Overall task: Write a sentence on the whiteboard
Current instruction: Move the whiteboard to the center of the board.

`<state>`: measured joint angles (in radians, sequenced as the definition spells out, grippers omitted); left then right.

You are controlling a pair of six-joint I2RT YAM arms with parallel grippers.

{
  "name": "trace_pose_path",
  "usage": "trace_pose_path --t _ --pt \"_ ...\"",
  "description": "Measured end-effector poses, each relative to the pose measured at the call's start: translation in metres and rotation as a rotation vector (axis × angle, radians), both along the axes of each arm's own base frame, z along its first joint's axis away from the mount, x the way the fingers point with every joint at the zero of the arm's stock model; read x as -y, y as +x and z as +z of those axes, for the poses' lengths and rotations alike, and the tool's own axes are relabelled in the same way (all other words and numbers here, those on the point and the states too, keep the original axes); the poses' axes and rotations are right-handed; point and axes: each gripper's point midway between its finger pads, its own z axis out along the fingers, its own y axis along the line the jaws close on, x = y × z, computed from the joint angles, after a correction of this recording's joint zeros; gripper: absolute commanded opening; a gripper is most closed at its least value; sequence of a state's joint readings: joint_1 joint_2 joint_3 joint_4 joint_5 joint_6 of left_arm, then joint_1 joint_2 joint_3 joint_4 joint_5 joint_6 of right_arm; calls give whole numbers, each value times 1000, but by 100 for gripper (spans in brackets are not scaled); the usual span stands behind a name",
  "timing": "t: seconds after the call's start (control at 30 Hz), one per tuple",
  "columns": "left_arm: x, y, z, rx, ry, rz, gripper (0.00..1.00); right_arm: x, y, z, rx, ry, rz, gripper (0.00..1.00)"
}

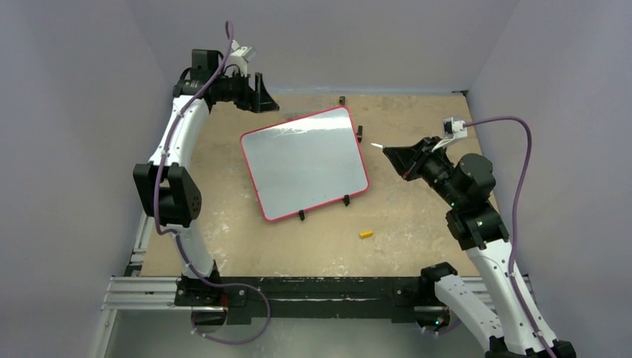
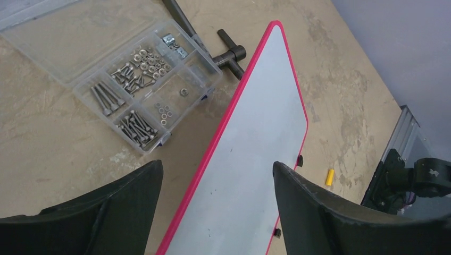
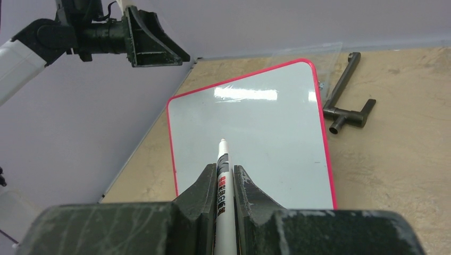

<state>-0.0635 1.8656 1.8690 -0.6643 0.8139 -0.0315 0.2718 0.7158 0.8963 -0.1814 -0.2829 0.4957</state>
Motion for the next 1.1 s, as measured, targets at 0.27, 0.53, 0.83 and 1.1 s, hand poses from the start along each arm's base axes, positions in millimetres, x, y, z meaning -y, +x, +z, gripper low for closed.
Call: trace_pose_path --t 0.27,0.53,0.83,1.1 --pt "7 10 -27 -71 -25 -82 66 -4 1 -11 -31 -25 28 0" --pt "11 5 -42 -131 -43 -128 58 -10 3 -16 -49 -28 61 0" --pt "18 -5 -66 -210 -60 -187 52 -12 0 -18 -56 -29 76 0" --pt "33 -14 -89 -252 -40 -244 36 -11 -3 -15 -47 -27 76 0"
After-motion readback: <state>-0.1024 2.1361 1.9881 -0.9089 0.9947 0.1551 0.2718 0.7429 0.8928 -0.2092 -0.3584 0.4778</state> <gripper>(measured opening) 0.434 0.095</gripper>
